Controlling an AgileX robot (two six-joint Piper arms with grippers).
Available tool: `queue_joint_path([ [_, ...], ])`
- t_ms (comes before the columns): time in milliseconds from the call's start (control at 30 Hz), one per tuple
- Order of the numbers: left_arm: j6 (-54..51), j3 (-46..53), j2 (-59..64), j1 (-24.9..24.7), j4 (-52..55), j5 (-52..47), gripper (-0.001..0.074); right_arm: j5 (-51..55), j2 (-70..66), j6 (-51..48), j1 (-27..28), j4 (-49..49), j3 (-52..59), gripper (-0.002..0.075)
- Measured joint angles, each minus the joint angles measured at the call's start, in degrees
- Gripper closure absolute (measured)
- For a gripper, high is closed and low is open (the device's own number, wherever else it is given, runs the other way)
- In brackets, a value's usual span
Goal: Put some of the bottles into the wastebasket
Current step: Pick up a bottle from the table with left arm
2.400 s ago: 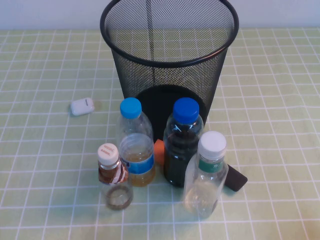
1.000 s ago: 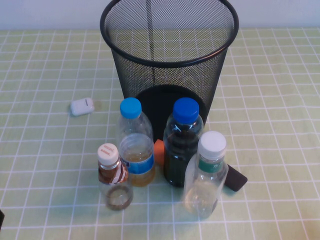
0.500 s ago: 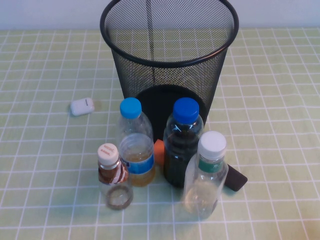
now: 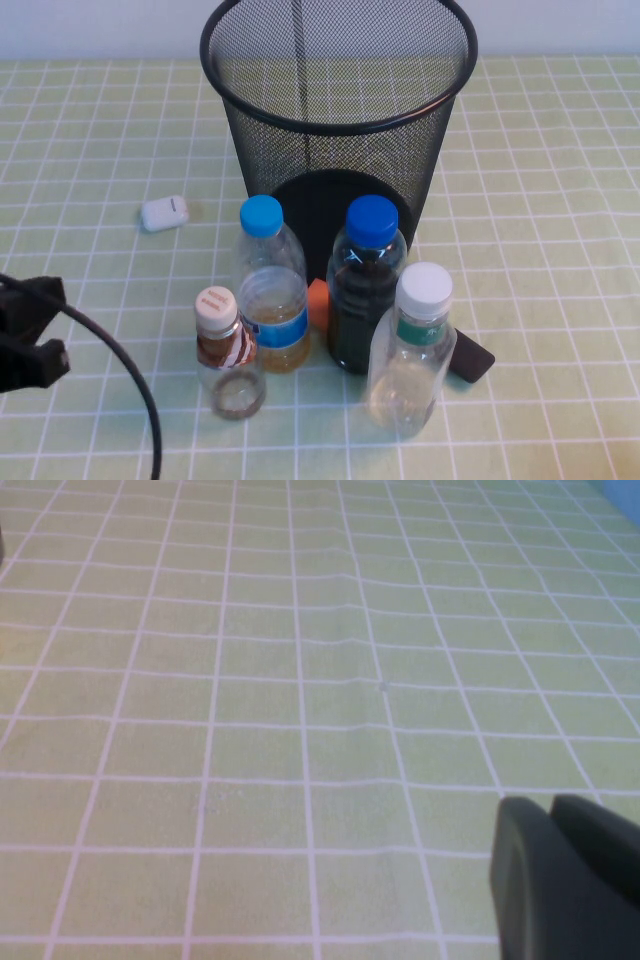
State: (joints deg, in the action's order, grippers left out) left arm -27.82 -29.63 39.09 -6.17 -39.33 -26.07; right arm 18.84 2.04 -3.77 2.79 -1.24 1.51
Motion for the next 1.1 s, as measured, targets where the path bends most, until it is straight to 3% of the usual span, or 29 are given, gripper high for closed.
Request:
queue_joint_path([
  [133, -9.79, -0.12, 4.15, 0.00, -6.23, 0.16, 0.0739, 0.00, 0.00, 0.13, 0.00, 0.00, 0.00, 0.0726],
  [233, -9.67, -0.12, 4.51, -2.85, -3.03, 3.74, 0.0739, 0.00, 0.00, 0.13, 0.00, 0.00, 0.00, 0.0726],
  [500, 12.27, 6.69, 3.94, -23.92, 18.73, 29.08, 0.0739, 0.00, 0.00, 0.00, 0.00, 0.00, 0.00, 0.0726],
  [767, 15.35, 19.42, 3.94, -36.95, 22.28, 48.32, 0.0727, 0.00, 0.00, 0.13, 0.00, 0.00, 0.00, 0.0726],
  [833, 15.56, 21.81, 3.94, -38.56, 22.44, 52.85, 0.0690, 0.00, 0.00, 0.14, 0.00, 0.00, 0.00, 0.0726],
  [933, 15.90, 24.56, 3.94, -39.82, 24.93, 58.00, 0.0565, 0.00, 0.00, 0.14, 0.00, 0.00, 0.00, 0.0726],
  [1100, 17.58, 25.52, 4.07, -39.97, 28.38, 60.77, 0.0253, 0.00, 0.00, 0.14, 0.00, 0.00, 0.00, 0.0726],
])
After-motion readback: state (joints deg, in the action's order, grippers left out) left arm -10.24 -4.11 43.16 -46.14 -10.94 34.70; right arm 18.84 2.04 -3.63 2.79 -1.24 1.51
